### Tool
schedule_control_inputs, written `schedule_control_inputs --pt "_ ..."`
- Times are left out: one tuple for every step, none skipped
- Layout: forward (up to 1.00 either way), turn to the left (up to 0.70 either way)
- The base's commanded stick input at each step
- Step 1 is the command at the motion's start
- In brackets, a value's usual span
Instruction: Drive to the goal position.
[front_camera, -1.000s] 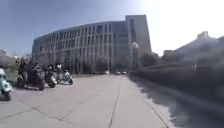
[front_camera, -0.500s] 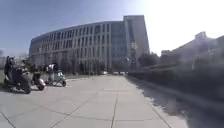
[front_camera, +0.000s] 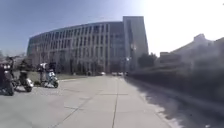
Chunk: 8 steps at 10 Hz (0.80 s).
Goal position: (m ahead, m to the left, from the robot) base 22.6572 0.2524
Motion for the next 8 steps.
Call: schedule_control_inputs --pt "1.00 0.03" --pt "1.00 0.03" --pt "1.00 0.03" --pt "1.00 0.03" --pt "1.00 0.03" --pt "1.00 0.03" --pt "1.00 0.03" --pt "1.00 0.03"
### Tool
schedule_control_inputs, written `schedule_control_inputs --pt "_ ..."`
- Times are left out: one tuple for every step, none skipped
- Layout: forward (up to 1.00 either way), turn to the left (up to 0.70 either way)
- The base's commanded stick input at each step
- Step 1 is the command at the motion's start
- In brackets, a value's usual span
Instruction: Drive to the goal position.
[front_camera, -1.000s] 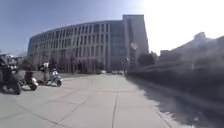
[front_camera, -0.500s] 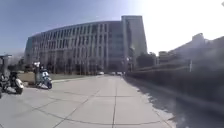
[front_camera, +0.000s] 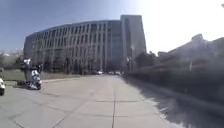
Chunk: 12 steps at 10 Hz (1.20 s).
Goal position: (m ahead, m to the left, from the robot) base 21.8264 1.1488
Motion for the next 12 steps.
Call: schedule_control_inputs --pt "1.00 0.03" --pt "1.00 0.03" --pt "1.00 0.03" --pt "1.00 0.03" --pt "1.00 0.03" --pt "1.00 0.03" --pt "1.00 0.03" --pt "1.00 0.03" --pt "1.00 0.03" --pt "1.00 0.03" --pt "1.00 0.03" --pt "1.00 0.03"
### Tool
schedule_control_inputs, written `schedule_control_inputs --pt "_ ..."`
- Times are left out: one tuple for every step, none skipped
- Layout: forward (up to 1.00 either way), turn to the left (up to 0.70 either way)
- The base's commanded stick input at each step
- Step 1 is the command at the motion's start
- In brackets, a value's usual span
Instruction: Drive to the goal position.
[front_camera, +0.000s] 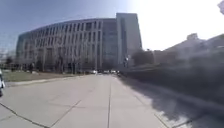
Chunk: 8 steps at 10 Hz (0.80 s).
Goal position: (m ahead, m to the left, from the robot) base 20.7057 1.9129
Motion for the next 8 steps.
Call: schedule_control_inputs --pt "1.00 0.03" --pt "1.00 0.03" --pt "1.00 0.10" --pt "1.00 0.29" --pt "1.00 0.43" --pt "1.00 0.43" --pt "1.00 0.34" --pt "1.00 0.21"
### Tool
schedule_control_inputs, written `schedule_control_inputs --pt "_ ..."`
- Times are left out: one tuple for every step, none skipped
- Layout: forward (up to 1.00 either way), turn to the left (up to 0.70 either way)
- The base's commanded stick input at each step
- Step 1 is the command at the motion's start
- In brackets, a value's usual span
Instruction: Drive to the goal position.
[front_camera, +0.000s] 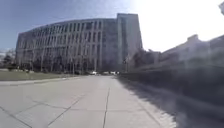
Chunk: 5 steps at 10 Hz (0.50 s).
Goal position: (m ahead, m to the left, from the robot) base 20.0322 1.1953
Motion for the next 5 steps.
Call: schedule_control_inputs --pt "1.00 0.10" --pt "1.00 0.03" --pt "1.00 0.03" --pt "1.00 0.03" --pt "1.00 0.03"
